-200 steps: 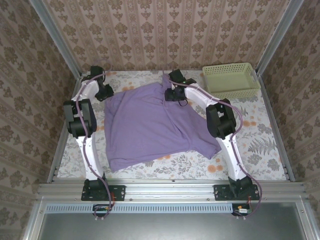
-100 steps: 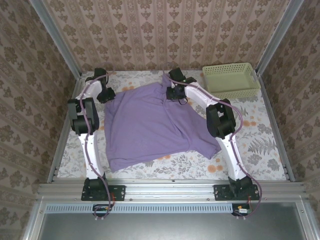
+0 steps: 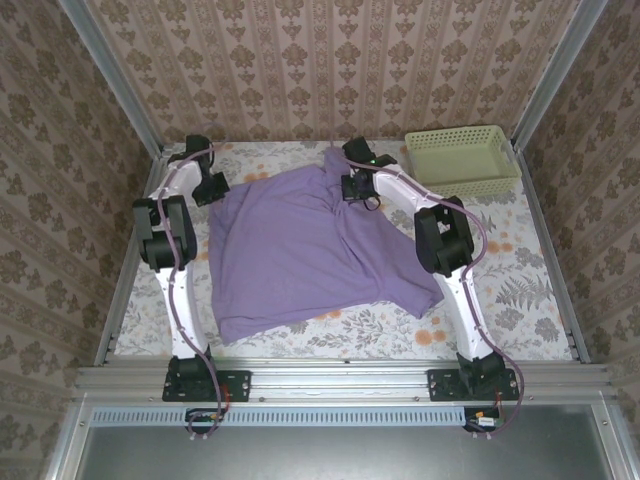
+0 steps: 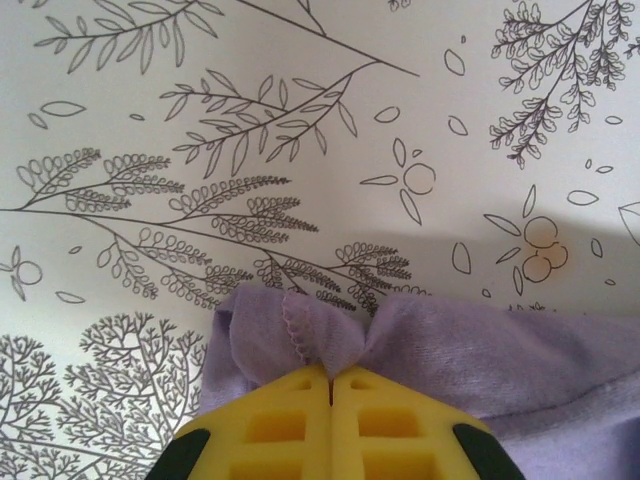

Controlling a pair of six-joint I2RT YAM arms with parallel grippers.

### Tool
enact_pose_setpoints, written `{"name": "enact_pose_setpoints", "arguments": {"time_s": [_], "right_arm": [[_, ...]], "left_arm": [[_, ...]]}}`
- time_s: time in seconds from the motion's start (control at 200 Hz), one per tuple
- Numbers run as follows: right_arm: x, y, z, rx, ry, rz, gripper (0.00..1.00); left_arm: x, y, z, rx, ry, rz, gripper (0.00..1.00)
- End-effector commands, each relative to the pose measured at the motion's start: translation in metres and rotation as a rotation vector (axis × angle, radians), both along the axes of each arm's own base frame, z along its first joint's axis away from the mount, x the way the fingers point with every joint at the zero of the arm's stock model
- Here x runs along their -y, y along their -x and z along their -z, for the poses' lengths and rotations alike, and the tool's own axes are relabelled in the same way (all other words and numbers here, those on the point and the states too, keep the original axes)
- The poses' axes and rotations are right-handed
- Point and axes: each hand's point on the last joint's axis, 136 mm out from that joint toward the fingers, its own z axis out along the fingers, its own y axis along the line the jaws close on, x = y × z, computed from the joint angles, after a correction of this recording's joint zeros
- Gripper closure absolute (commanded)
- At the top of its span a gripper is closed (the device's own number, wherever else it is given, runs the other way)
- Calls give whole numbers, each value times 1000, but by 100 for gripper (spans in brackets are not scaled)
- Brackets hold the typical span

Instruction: Fold the inside-out t-shirt

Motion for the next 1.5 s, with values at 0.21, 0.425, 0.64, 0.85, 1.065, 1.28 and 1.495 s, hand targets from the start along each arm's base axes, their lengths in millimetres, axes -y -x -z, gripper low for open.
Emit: {"name": "enact_pose_setpoints", "arguments": {"time_s": [0.21, 0.425, 0.64, 0.85, 1.065, 1.28, 1.495], "right_arm": [[60, 4, -34, 67, 48, 158, 100], [92, 13, -50, 117, 56, 251, 100], [124, 28, -49, 112, 67, 341, 100], [153, 49, -60, 146, 114, 430, 100], [195, 71, -85, 209, 139, 548, 100], [209, 81, -88, 205, 168, 564, 100], [210, 84, -78, 179, 164, 550, 100]], "left_arm": [[-13, -6, -62, 245, 199, -71, 100], [-22, -5, -57, 241, 243, -92, 100], [-18, -8, -50, 224, 268, -69, 100], [-8, -12, -38, 180, 268, -26, 100], [-2, -11, -38, 181, 276, -8, 100], [0, -13, -47, 224, 334, -4, 100], [4, -19, -60, 284, 421, 10, 100]]}}
